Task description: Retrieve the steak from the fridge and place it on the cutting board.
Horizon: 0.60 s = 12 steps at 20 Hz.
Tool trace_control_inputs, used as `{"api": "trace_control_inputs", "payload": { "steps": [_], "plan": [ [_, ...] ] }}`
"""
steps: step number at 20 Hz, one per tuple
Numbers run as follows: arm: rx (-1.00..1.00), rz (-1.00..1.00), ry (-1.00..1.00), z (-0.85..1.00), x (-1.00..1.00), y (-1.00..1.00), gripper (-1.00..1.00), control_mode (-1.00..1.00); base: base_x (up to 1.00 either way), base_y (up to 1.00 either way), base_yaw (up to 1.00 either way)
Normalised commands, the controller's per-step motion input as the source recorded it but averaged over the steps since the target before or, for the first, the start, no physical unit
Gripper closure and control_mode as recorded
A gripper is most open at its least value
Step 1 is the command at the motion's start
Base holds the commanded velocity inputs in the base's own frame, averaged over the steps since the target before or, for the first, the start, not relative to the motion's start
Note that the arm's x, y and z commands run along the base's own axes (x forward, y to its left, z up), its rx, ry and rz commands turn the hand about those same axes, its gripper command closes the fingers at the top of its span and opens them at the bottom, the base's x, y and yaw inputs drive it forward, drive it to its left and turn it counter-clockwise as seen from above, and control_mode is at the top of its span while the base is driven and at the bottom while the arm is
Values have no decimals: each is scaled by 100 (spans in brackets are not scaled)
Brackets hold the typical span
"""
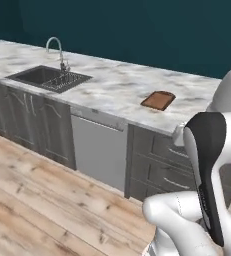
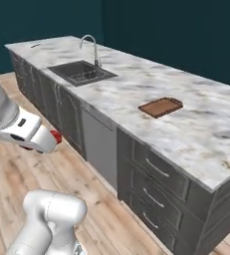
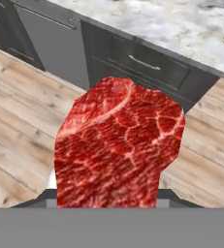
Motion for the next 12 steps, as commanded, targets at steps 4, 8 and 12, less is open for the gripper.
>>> {"api": "trace_control_inputs", "payload": {
  "steps": [4, 8, 12],
  "plan": [
    [0, 0, 0, 0, 0, 0, 100, 100, 9, 52, -61],
    [0, 0, 0, 0, 0, 0, 100, 100, 6, 44, -58],
    [0, 0, 0, 0, 0, 0, 100, 100, 26, 56, -50]
  ]
}}
